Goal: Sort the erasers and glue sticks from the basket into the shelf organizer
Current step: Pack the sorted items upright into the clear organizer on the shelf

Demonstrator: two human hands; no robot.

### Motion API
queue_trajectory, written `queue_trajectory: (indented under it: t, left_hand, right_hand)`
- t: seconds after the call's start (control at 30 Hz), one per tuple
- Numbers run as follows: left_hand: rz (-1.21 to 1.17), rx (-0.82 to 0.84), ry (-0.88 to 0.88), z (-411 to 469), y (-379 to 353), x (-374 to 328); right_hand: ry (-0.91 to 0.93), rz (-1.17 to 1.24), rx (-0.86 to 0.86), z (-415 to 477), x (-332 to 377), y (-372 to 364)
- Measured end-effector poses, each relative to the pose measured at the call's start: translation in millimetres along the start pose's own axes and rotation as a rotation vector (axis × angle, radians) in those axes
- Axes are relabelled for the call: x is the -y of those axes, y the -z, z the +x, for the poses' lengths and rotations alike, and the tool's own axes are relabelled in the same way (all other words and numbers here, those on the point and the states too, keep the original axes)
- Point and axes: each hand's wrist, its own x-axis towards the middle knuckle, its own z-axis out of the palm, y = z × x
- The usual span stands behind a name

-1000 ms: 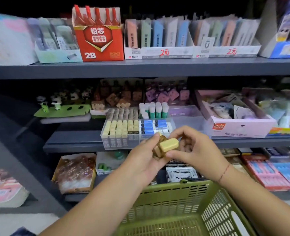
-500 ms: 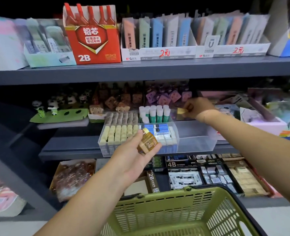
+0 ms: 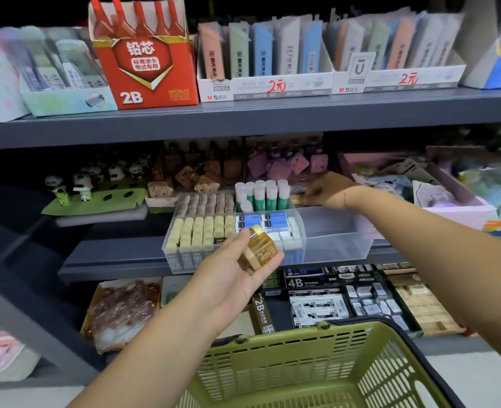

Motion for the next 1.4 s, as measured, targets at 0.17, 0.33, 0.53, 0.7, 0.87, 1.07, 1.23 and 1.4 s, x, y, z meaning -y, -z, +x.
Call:
queue_trajectory:
  t: [0.17,0.33,0.53,0.7,0.87,1.07,1.23,1.4]
  left_hand:
    - [-0.03,0.049,0.025,-2,1,0]
    - [-0.042,0.058,0.041,0,7,-3]
    - [0.008,0.082,0.031,-2,9,-2]
    - [0.092,0.162,0.004,-6,8,-3]
    - [0.167,0.248,0.108,-12,10,-10]
    - [0.248,0.297,0.154,-14,14,-17]
    - [0.228,0.11,0.118,-7,17,-18]
    - [0.135,0.036,0.112,-3,17,-17]
  right_hand:
    - [0.061,-0.078,-0.291,-27,24,9]
    - [0.57,0.294,-0.161,-110,68,-9]
    - [0.475,0.354,-0.098,-128,77,-31]
    - [0.427,0.548,-0.034,-127,79,-34]
    - [0.366,0.861,0.215,-118,69,-23]
    - [0.361,0.754,0.192,-111,62,-16]
    - [-0.004,0.889,-0.256,-69,31,9]
    - [-0.245,0.472,-0.256,-20,14,24]
